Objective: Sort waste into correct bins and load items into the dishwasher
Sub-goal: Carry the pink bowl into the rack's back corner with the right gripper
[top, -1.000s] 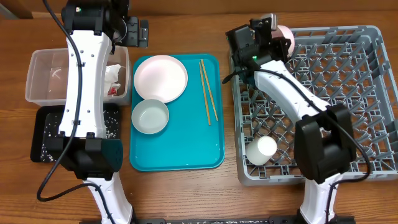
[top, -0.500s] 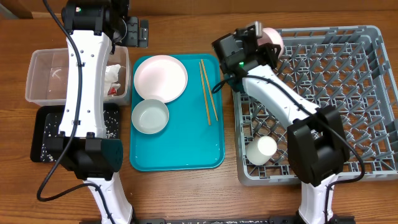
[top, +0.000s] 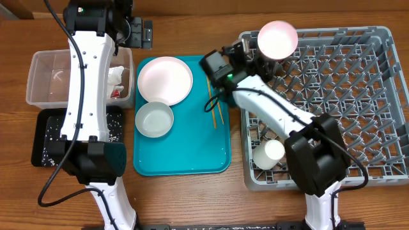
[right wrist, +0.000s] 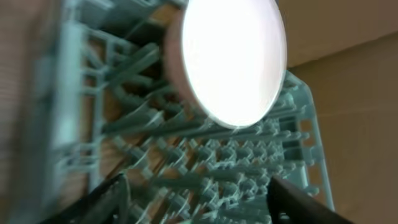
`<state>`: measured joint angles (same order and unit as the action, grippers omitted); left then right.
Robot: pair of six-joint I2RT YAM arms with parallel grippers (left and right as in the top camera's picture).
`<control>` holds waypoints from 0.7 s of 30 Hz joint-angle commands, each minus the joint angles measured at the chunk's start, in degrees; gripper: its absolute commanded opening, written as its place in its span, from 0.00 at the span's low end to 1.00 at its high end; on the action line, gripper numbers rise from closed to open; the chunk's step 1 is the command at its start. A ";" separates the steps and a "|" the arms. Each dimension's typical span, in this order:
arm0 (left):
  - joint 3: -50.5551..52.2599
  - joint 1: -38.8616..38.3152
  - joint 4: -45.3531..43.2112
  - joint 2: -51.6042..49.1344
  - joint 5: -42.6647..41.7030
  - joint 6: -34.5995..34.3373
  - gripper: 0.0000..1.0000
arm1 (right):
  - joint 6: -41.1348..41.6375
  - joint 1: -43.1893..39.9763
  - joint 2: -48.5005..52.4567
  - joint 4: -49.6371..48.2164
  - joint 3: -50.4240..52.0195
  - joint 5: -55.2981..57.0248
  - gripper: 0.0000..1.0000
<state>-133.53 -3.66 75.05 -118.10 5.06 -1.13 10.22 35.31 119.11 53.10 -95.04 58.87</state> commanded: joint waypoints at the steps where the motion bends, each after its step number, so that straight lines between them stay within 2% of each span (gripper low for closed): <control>1: -1.20 -0.13 -0.04 0.83 0.68 0.72 1.00 | 9.40 -0.79 -1.73 3.85 -6.80 -6.60 0.75; 5: -1.20 -0.13 -0.04 0.83 0.68 0.72 1.00 | 11.26 -7.21 -4.48 6.45 -14.29 -23.82 0.75; 10: -1.20 -0.13 -0.04 0.83 0.68 0.72 1.00 | 11.28 -22.47 -5.97 5.86 -17.86 -49.44 0.74; 11: -1.20 -0.13 -0.07 0.83 0.68 0.72 1.00 | 11.28 -28.00 -5.33 5.31 -17.66 -57.77 0.69; 13: -1.20 -0.13 -0.04 0.83 0.68 0.72 1.00 | 11.28 -33.31 -4.07 4.50 -17.46 -65.18 0.64; 16: -1.20 -0.11 -0.04 0.83 0.68 0.72 1.00 | 11.26 -37.44 -2.14 3.61 -17.40 -69.79 0.62; 21: -1.20 -0.11 -0.07 0.83 0.68 0.72 1.00 | 10.82 -38.42 0.59 2.43 -17.40 -70.53 0.62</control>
<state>-133.53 -3.66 75.05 -118.10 5.21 -1.13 21.10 -5.06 117.62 56.40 -112.07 -5.23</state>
